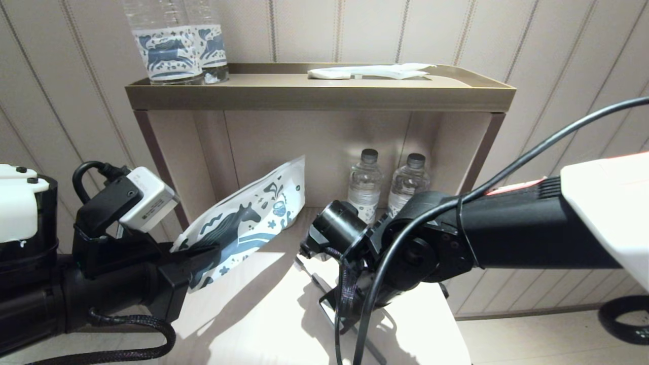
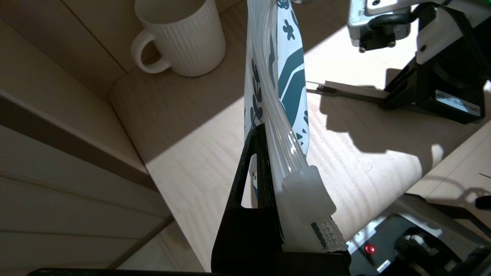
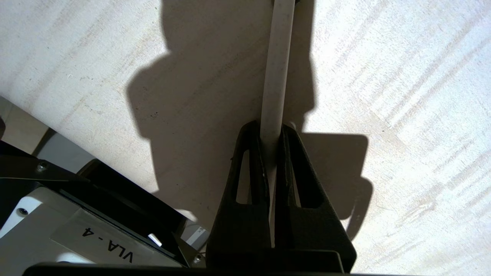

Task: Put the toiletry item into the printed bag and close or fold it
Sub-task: Pick up a toothbrush

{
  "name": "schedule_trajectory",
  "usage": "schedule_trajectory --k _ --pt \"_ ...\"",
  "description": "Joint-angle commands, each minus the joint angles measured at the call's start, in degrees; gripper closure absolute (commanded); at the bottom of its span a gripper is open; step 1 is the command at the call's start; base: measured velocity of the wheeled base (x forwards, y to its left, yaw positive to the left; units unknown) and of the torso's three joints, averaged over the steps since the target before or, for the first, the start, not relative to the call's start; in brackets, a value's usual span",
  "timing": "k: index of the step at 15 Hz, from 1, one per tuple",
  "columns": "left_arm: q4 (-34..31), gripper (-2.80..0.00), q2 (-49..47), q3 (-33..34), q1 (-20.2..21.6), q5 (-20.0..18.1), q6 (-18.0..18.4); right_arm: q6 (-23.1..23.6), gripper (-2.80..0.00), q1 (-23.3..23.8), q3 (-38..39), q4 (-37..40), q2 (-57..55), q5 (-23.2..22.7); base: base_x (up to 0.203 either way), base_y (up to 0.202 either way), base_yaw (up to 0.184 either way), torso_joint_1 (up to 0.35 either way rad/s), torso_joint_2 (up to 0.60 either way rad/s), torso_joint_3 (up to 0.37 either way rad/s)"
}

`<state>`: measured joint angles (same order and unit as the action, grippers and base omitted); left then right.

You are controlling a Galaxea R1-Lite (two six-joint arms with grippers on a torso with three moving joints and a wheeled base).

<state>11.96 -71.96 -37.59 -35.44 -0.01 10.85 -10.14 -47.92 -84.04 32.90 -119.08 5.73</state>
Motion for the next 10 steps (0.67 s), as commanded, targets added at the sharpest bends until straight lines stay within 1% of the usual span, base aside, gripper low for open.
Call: schedule_trajectory --k 1,6,8,10 --pt "0.1 0.00 -0.1 0.0 0.0 -0.7 0.0 -0.1 0.00 0.2 -0.1 0.1 0.0 0.2 0.000 0.000 0.000 0.000 0.00 0.000" --pt "0.1 0.00 -1.6 -0.7 -0.1 -0.8 0.0 1.1 0.00 3.2 0.2 0.6 7.8 0.1 0.000 0.000 0.000 0.000 0.00 0.000" --pt "0.1 0.00 -1.9 -0.9 -0.1 -0.8 0.0 2.0 0.00 5.3 0.3 0.6 8.7 0.1 0.000 0.000 0.000 0.000 0.00 0.000" --pt "0.0 0.00 -2.1 -0.9 -0.2 -0.9 0.0 2.6 0.00 6.5 -0.2 0.5 9.3 0.1 0.000 0.000 0.000 0.000 0.00 0.000"
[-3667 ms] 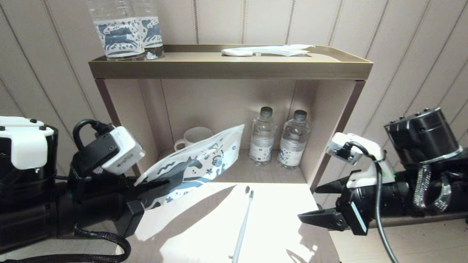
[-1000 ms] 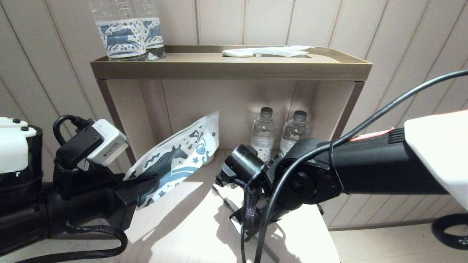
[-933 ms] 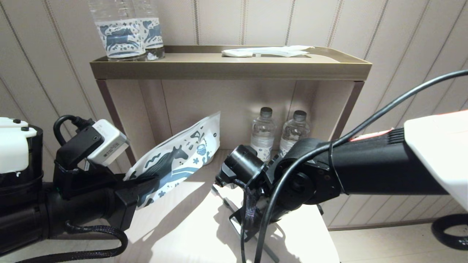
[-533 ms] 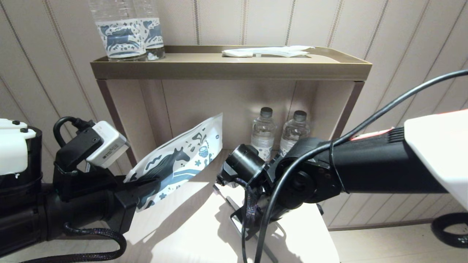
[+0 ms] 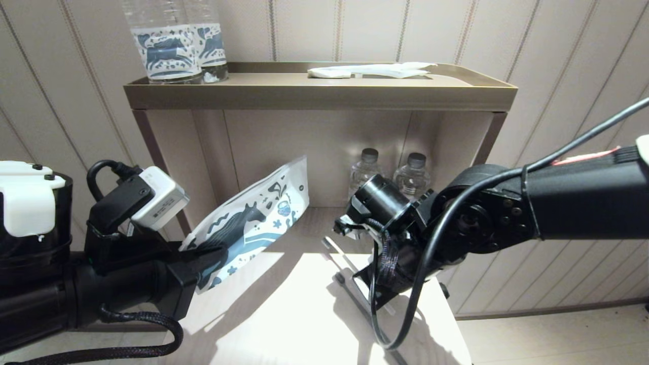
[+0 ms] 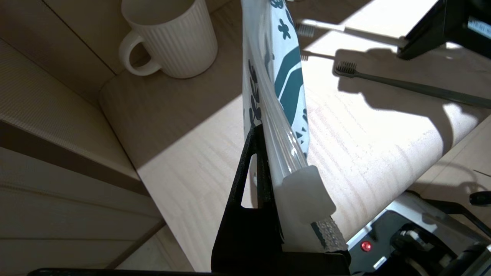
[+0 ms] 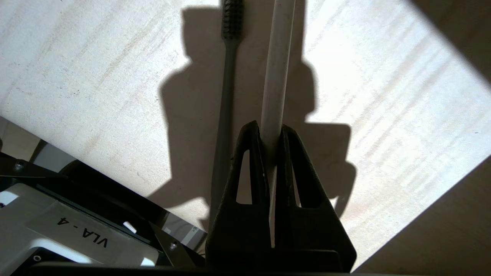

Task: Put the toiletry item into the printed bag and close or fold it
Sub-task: Pick up a toothbrush

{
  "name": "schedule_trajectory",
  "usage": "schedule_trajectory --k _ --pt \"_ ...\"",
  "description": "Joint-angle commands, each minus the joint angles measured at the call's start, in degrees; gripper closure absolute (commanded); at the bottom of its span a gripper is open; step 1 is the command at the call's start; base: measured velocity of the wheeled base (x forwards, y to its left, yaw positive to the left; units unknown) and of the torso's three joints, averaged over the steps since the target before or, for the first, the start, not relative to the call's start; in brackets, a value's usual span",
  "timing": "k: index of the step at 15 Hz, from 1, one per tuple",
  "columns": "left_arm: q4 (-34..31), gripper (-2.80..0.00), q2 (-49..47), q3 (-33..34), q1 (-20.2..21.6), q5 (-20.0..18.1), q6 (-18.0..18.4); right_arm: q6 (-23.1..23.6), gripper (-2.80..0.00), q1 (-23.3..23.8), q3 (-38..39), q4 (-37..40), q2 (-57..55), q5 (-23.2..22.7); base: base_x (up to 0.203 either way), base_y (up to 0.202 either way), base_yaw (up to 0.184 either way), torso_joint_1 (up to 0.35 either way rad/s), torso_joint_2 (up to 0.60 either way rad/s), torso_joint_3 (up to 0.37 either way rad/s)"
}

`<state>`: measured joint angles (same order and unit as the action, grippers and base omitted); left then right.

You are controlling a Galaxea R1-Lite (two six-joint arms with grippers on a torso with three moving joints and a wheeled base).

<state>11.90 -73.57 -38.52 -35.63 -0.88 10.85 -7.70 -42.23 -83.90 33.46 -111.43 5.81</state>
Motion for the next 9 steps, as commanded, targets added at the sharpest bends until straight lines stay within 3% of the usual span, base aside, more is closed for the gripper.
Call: schedule_trajectory --k 1,4,6,7,9 --pt "0.1 0.00 -0.9 0.3 -0.1 0.0 0.0 0.8 0.00 1.0 -0.9 -0.1 1.7 -0.1 0.000 0.000 0.000 0.000 0.00 0.000" --pt "1.9 0.00 -1.6 1.3 -0.1 -0.1 0.1 1.0 0.00 1.0 -1.1 0.0 2.5 -0.1 0.000 0.000 0.000 0.000 0.00 0.000" --pt "2.4 0.00 -1.7 1.4 0.0 -3.5 0.5 2.1 0.00 1.1 0.6 0.1 6.2 0.0 0.000 0.000 0.000 0.000 0.00 0.000" --pt "2.5 0.00 -2.2 1.3 0.1 -6.1 1.6 3.2 0.00 1.6 2.2 0.2 8.8 -0.1 0.000 0.000 0.000 0.000 0.00 0.000" --pt "2.7 0.00 -4.3 0.6 1.1 -7.2 7.0 5.7 0.00 2.9 5.5 2.5 14.3 -0.1 0.000 0.000 0.000 0.000 0.00 0.000"
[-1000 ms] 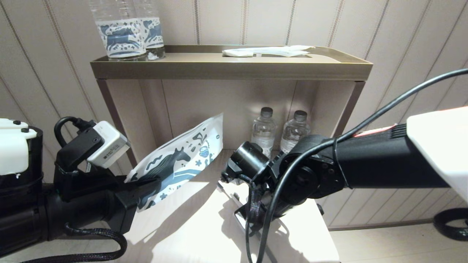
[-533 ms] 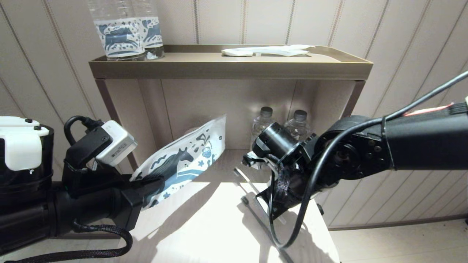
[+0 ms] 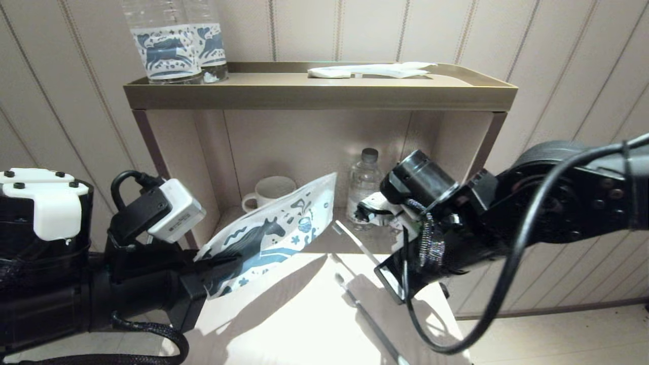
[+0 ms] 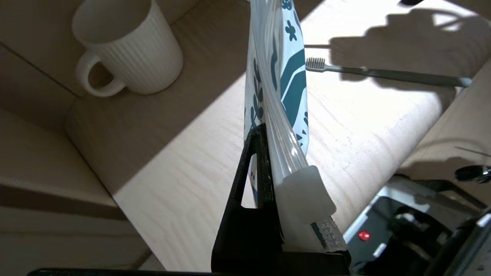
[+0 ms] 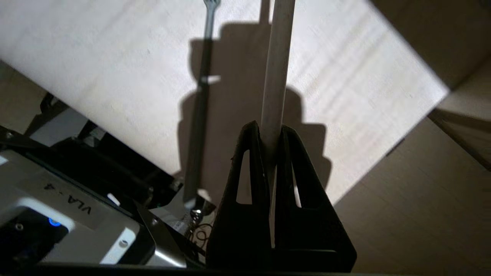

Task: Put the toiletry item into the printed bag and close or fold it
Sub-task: Pick up a toothbrush, then place the toothbrush in the storage bag

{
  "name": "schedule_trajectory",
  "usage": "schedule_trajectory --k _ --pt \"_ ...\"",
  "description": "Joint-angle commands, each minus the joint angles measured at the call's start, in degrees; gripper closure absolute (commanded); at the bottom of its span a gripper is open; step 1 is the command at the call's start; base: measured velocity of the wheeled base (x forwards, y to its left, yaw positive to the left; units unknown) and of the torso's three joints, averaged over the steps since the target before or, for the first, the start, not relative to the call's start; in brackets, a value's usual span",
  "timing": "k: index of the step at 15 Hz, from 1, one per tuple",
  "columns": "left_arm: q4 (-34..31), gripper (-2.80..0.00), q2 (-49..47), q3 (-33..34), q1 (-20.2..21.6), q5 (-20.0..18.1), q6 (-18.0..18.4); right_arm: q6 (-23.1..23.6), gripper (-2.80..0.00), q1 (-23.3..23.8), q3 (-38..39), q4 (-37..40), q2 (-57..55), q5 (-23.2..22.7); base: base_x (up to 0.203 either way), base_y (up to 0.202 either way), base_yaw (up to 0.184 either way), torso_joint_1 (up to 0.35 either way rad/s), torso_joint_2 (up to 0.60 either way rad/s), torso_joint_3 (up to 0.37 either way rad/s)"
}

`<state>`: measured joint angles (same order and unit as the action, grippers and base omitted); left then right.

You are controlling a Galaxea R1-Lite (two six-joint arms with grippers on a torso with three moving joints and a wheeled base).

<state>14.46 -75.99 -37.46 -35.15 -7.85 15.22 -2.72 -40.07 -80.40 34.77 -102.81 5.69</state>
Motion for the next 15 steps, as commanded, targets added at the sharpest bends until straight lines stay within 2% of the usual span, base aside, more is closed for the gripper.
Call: schedule_trajectory --k 1,4,7,9,12,15 --pt "0.9 0.00 -3.5 -0.8 0.8 -0.2 5.4 1.9 0.00 1.9 3.4 3.5 8.6 -0.1 0.000 0.000 0.000 0.000 0.00 0.000" --pt "7.7 0.00 -8.9 -1.4 0.9 0.6 11.7 4.8 0.00 3.8 5.9 10.4 17.4 -0.8 0.000 0.000 0.000 0.000 0.00 0.000" --pt "13.8 0.00 -13.3 -0.9 0.5 7.9 20.4 7.5 0.00 4.2 5.9 18.7 25.2 -2.9 0.000 0.000 0.000 0.000 0.00 0.000" --pt "14.4 0.00 -13.8 -1.3 -2.7 10.5 23.1 9.4 0.00 4.2 3.0 21.5 26.7 -7.1 0.000 0.000 0.000 0.000 0.00 0.000" --pt "14.2 0.00 -14.2 -1.2 -8.8 17.7 28.2 9.5 0.00 4.1 -4.2 26.0 23.0 -13.1 0.000 0.000 0.000 0.000 0.00 0.000" --pt "14.1 0.00 -14.7 -1.6 -14.3 21.9 29.8 9.5 0.00 4.0 -13.4 34.7 15.4 -17.5 0.000 0.000 0.000 0.000 0.00 0.000"
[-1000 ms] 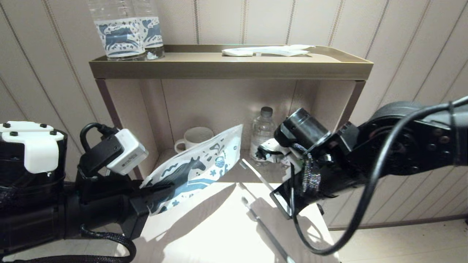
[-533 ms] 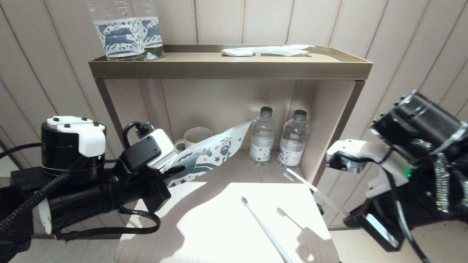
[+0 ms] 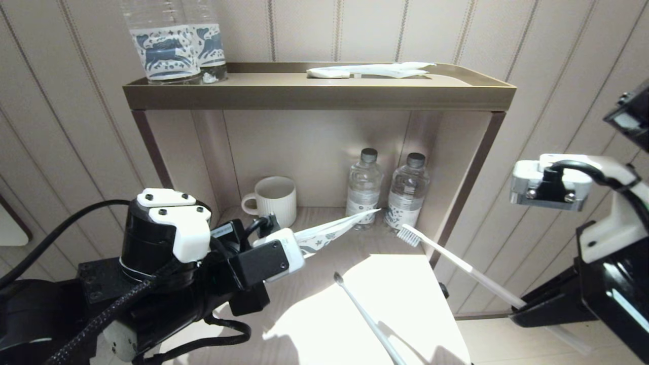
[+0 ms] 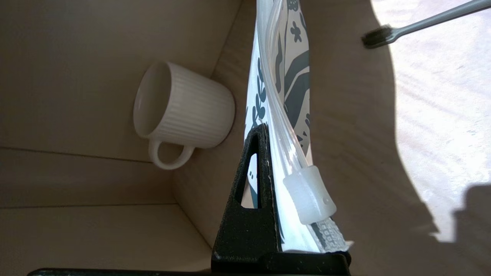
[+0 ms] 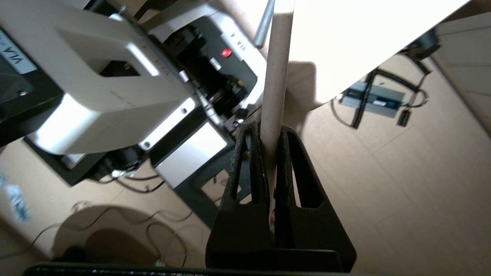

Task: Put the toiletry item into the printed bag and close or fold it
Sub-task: Place the toothbrush in the storage bag

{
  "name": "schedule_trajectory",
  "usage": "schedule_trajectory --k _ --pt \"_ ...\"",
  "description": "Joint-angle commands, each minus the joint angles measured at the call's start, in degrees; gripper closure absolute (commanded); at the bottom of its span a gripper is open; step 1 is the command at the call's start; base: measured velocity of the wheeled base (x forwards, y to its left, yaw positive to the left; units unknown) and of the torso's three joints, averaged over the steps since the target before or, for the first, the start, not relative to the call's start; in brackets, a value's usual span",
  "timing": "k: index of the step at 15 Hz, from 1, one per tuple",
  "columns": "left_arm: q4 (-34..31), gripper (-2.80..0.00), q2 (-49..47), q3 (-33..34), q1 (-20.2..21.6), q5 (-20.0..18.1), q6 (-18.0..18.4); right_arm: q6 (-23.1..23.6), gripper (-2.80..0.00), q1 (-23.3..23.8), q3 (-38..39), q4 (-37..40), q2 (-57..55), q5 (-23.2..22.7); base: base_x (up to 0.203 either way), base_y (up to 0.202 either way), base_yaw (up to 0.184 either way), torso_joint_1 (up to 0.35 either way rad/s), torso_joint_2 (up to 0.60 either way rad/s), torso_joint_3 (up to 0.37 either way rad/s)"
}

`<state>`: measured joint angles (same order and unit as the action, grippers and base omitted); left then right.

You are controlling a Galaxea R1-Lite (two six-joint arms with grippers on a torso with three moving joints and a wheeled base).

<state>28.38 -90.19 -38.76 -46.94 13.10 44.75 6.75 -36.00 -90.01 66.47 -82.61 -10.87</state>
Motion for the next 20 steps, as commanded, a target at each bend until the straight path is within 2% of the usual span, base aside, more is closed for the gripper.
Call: schedule_trajectory --k 1,5,13,20 --pt "0.4 0.00 -0.6 -0.3 -3.9 1.5 0.3 0.0 0.00 -0.1 -5.9 5.4 -7.1 -2.0 0.000 0.000 0.000 0.000 0.00 0.000" --pt "0.7 0.00 -0.9 0.1 -6.5 3.2 0.2 -0.1 0.00 -1.4 -6.8 6.8 -11.9 -3.2 0.000 0.000 0.000 0.000 0.00 0.000" --pt "0.8 0.00 -0.9 0.6 -7.2 3.4 0.2 0.0 0.00 -1.4 -10.0 6.1 -17.4 -3.8 0.000 0.000 0.000 0.000 0.00 0.000" --pt "0.8 0.00 -1.0 1.0 -7.3 3.3 0.1 0.0 0.00 -1.4 -11.5 6.7 -16.6 -3.7 0.000 0.000 0.000 0.000 0.00 0.000"
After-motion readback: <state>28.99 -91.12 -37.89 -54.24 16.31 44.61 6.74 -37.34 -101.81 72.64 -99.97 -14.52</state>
